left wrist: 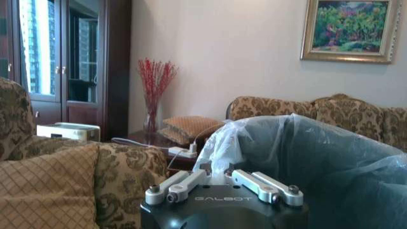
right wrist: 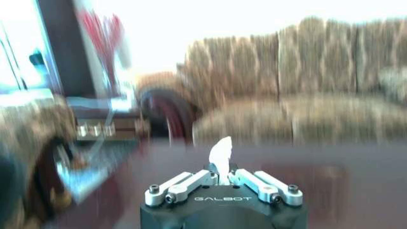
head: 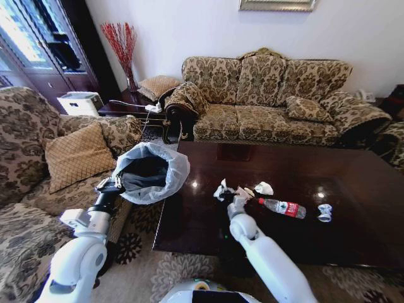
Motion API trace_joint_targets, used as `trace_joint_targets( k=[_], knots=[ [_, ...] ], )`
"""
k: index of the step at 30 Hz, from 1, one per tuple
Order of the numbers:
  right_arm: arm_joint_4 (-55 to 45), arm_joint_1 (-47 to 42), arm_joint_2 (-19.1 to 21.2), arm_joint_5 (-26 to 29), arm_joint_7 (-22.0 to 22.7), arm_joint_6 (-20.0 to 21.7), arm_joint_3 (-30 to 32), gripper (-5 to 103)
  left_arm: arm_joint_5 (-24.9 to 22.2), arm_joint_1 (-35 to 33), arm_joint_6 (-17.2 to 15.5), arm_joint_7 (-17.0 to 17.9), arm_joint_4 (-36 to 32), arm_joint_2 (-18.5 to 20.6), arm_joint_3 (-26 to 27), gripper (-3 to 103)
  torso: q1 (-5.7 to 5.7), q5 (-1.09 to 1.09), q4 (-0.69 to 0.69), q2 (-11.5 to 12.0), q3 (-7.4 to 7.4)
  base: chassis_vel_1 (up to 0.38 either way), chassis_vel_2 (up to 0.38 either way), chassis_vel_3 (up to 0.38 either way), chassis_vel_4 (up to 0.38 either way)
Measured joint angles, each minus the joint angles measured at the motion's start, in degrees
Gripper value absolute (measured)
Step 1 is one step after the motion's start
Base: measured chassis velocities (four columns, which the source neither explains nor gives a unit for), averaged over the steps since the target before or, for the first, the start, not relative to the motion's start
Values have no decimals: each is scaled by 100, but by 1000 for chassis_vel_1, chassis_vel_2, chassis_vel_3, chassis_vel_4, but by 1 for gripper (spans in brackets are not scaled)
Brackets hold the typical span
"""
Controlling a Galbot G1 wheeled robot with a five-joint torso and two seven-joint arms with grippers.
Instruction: Move to the front of the table and place the trash on the table into the trash bin.
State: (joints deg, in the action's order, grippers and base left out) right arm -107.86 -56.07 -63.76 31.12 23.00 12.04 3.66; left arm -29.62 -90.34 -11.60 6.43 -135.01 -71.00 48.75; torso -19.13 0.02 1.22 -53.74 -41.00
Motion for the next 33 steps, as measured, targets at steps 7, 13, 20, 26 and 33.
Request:
trace_joint_targets(
  k=[7,13,20,26,33],
  knots=[
    [-1208,1174,924,1420,-229,583,337,0,-103,166,-245,14,158,161,-164,3,0,0,0,0,0,0,0,0,0],
    [-1699,2802,1136,2970,9,879,-453,0,-397,371,-519,31,234,572,-440,3,-1,-2,1,0,-1,0,0,0,0],
    [-1513,4290,400,3421,21,951,-2030,0,-589,300,-669,112,131,754,-375,3,-1,-4,5,0,-1,0,0,0,0],
    [-1397,4609,50,3436,32,881,-3030,0,-680,429,-758,176,131,922,-424,3,-1,-3,-2,0,-1,0,0,0,0],
    [-1436,4600,35,3274,54,962,-3560,5,-683,378,-759,171,137,929,-393,3,0,-2,1,0,0,0,0,0,0]
  ],
)
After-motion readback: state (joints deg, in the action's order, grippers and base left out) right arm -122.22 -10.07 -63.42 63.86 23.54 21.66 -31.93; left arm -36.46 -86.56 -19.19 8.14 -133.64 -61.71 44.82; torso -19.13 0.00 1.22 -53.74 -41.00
